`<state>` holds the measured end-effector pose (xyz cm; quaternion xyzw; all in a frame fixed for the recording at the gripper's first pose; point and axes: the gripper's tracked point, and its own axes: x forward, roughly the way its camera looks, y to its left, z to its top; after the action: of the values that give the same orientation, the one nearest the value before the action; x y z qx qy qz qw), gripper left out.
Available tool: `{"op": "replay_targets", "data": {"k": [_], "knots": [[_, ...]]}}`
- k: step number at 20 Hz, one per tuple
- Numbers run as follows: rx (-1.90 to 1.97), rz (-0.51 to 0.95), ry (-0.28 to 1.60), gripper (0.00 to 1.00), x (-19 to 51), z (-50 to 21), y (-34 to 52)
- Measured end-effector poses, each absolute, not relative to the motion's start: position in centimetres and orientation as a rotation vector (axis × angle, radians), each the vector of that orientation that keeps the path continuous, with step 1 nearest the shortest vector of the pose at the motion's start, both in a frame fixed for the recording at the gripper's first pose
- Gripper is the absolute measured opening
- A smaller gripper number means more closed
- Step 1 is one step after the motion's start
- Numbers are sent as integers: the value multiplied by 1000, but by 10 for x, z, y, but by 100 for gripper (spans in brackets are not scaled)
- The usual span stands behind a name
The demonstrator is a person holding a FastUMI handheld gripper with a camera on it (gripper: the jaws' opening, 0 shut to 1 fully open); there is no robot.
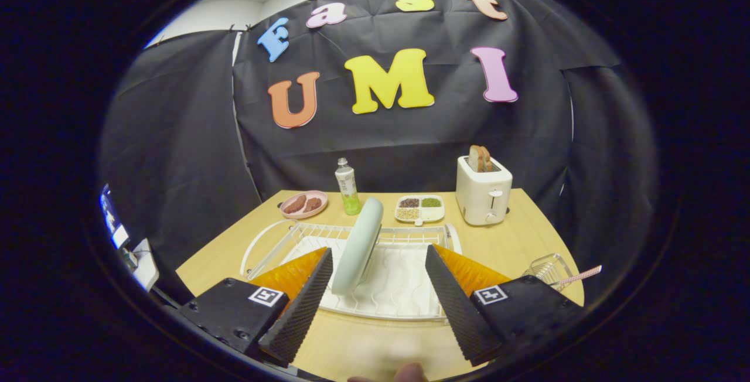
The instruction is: Take the plate from the dish rack, then take the spoon from the basket and place it into the plate.
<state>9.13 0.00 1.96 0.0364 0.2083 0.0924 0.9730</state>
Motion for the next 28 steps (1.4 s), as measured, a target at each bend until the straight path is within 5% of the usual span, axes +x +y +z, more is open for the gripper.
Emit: {"op": "replay_targets", "data": {"k": [7,17,27,28], "knots": [[65,257,588,100,132,50,32],[150,186,959,99,189,-29,61],[122,17,1119,57,199,-66,61],[116,-10,1131,46,196,-66,59]]}}
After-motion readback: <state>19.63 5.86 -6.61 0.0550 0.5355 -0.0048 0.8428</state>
